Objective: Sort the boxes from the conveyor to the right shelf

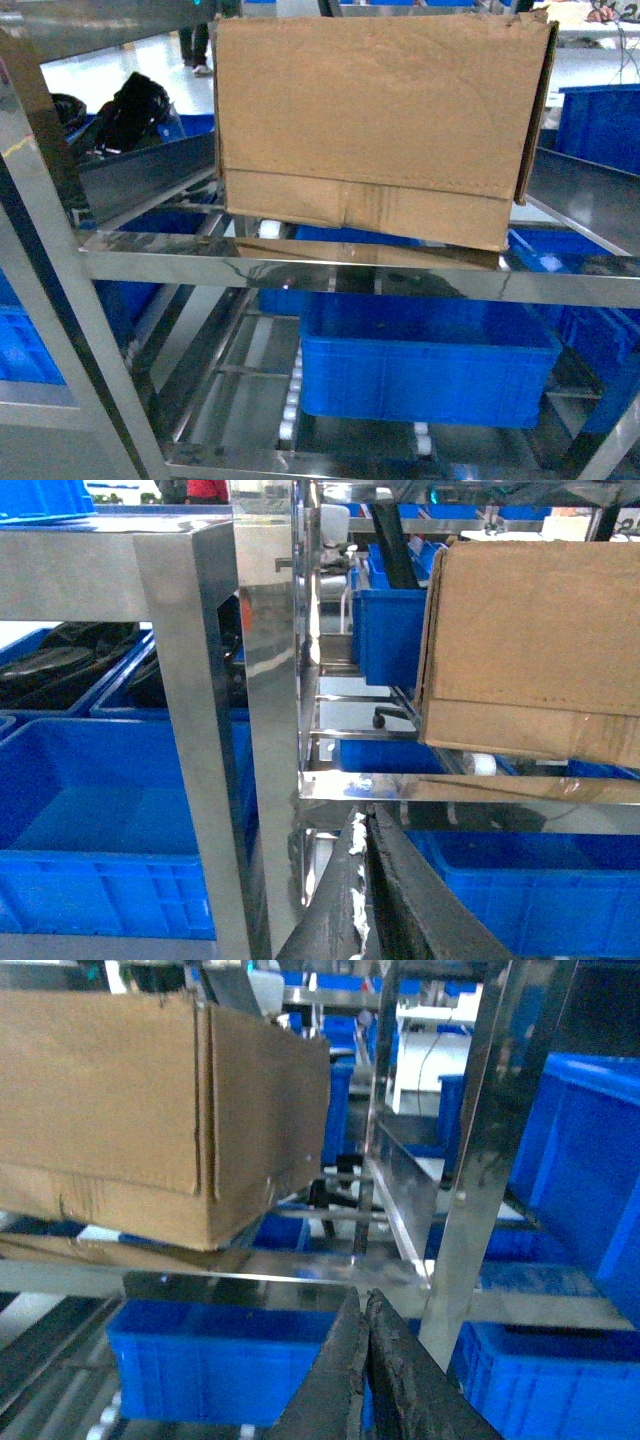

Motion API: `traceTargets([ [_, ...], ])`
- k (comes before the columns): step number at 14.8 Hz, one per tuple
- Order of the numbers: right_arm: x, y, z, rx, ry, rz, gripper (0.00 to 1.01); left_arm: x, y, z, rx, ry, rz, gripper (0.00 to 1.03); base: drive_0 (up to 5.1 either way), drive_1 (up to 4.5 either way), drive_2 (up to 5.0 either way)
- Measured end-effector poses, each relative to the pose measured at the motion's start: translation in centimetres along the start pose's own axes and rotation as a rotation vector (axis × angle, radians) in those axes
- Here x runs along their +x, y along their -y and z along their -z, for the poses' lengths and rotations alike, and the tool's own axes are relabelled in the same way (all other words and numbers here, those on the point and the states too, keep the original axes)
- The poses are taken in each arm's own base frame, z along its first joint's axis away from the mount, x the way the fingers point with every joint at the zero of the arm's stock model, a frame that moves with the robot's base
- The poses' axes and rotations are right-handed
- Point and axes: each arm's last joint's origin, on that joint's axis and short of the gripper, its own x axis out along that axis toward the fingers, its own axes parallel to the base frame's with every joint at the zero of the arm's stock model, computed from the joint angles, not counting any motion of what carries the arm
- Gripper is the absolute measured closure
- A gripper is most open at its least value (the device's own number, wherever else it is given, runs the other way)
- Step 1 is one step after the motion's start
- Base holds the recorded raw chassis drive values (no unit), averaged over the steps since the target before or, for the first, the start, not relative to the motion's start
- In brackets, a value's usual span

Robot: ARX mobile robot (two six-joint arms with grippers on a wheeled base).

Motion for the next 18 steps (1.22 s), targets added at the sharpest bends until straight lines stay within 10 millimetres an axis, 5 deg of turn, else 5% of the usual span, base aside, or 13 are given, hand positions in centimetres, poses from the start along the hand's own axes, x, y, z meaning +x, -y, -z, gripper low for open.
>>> traceTargets([
  [18,-4.3,0.0,0.7,0.000,0.012,0.000,0.99,-4.0,0.0,0.5,0.000,0.031,0.000,1.01,0.0,0.00,0.0],
])
